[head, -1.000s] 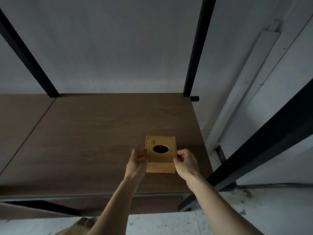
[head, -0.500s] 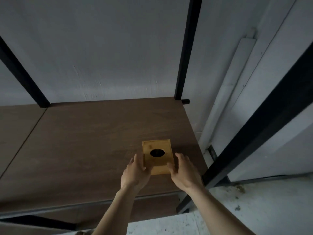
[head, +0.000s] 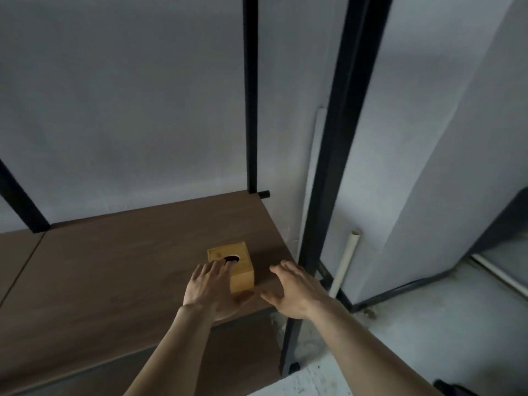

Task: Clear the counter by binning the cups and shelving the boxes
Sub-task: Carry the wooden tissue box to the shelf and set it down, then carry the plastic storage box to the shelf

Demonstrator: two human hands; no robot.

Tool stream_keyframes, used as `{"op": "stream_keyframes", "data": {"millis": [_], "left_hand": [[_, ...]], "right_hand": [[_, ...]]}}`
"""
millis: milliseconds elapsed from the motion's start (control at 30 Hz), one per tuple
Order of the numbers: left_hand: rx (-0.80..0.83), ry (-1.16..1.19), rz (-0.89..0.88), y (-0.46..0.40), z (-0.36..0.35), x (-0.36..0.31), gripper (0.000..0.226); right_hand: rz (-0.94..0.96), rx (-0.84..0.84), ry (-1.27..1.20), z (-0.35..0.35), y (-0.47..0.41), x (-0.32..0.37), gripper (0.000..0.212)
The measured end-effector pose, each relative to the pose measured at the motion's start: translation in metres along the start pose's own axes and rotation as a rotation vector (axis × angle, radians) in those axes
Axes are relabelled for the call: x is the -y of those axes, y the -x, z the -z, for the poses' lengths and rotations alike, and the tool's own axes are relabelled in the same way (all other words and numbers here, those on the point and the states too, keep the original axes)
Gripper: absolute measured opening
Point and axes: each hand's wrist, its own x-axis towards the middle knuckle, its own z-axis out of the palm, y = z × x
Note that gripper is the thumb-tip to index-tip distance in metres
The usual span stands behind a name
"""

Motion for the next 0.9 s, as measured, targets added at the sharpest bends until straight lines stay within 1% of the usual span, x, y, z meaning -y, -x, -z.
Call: {"op": "stream_keyframes", "data": {"millis": [133,167,233,333,500,633,767,900], "left_hand": [[0.002,-0.044,-0.064,0.032,0.012,-0.048,0.114],[-0.002,-0.044,-0.079,0.041,0.013,-0.061,0.114],[-0.011,-0.045,-0.122,0.060,0.013,-0.093,0.103],[0.006,-0.056,-0.228,0.090,0.013,-0.160,0.097],[0.033,-0.040,-0.476,0.136,0.004,-0.323,0.097],[0.073,-0.053,-0.727,0.179,-0.010,-0.457,0.096],[0.073,-0.056,-0.955,0.231,-0.014,-0.579,0.091],[0.075,0.020,-1.141,0.275,-0.028,-0.682,0.091]], "right_hand": [[-0.039,-0.064,-0.026,0.010,0.056,-0.026,0.083],[-0.053,-0.087,-0.028,0.013,0.075,-0.036,0.081],[-0.088,-0.152,-0.027,0.019,0.117,-0.060,0.076],[-0.193,-0.225,-0.016,0.029,0.195,-0.106,0.072],[-0.453,-0.328,-0.036,0.048,0.349,-0.195,0.069],[-0.692,-0.389,-0.029,0.059,0.474,-0.260,0.075],[-0.916,-0.489,-0.030,0.068,0.591,-0.308,0.073],[-1.131,-0.561,-0.038,0.079,0.685,-0.347,0.072]]}}
